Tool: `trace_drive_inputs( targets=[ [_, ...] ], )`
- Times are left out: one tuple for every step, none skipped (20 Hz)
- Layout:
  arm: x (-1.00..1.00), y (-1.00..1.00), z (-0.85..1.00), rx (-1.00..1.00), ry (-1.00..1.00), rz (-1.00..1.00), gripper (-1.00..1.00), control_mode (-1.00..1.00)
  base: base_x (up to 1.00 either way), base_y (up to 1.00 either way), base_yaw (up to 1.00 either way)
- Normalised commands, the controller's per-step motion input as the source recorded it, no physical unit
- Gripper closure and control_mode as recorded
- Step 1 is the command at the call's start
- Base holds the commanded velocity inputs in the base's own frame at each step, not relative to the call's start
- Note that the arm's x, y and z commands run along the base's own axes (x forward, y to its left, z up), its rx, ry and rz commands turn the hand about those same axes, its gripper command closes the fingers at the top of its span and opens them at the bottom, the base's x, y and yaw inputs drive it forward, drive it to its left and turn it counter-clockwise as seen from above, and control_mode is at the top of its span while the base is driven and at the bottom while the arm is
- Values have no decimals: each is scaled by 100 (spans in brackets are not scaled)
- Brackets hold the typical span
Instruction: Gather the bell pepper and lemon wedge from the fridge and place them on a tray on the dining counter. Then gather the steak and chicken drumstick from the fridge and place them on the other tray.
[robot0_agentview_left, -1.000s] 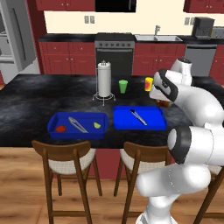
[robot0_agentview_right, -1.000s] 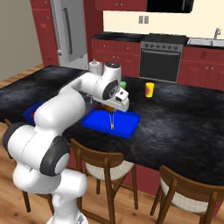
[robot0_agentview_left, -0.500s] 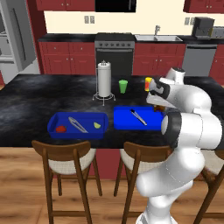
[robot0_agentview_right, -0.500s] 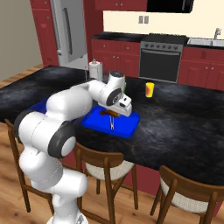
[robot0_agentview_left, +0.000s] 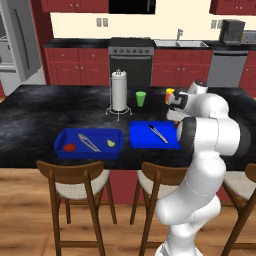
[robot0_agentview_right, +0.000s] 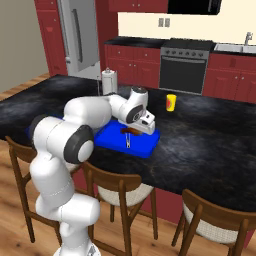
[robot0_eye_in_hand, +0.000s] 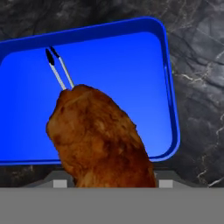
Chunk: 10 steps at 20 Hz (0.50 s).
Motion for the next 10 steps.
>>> trace_drive_inputs(
  targets=[
    [36, -9, -21, 0, 0, 0, 100, -100, 0, 0, 0],
    [35, -10, -21, 0, 0, 0, 100, -100, 0, 0, 0],
    [35, -13, -21, 0, 0, 0, 100, -100, 0, 0, 0],
    [34, -15, -21, 0, 0, 0, 100, -100, 0, 0, 0],
    [34, -16, -21, 0, 0, 0, 100, -100, 0, 0, 0],
    [37, -16, -21, 0, 0, 0, 100, -100, 0, 0, 0],
    [39, -19, -20, 0, 0, 0, 100, -100, 0, 0, 0],
    [40, -21, -21, 0, 0, 0, 100, -100, 0, 0, 0],
    [40, -23, -20, 0, 0, 0, 100, -100, 0, 0, 0],
    [40, -23, -19, 0, 0, 0, 100, -100, 0, 0, 0]
  ],
)
